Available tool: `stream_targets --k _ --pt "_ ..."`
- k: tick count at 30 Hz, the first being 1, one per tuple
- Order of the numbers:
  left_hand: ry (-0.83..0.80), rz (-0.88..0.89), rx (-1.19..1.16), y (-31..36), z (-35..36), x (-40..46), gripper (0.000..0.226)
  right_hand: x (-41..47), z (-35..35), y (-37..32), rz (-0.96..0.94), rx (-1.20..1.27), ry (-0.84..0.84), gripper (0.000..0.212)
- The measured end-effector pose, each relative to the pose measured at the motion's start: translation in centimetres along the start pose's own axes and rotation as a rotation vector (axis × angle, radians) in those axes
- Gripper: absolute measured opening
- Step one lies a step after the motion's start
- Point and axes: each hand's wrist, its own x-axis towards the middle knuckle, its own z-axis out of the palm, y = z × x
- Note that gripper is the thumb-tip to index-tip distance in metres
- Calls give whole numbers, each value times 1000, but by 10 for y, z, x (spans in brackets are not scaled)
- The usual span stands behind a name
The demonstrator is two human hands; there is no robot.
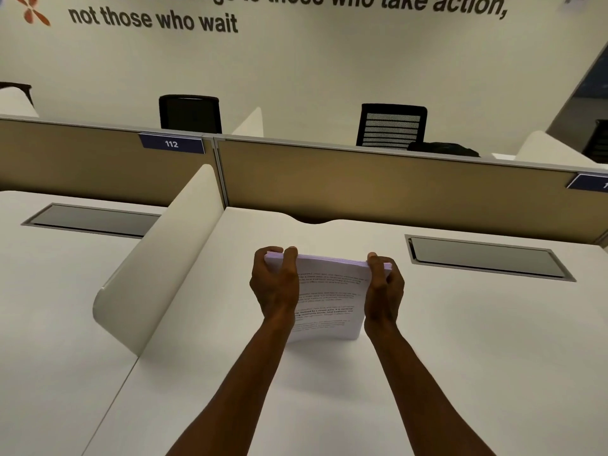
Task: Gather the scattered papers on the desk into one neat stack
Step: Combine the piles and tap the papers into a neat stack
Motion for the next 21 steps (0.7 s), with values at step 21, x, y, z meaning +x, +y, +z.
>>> stream_targets --k 21 --pt "-387 85 125 -80 -42 -3 27 -13 -35 64 106 -25 -274 33"
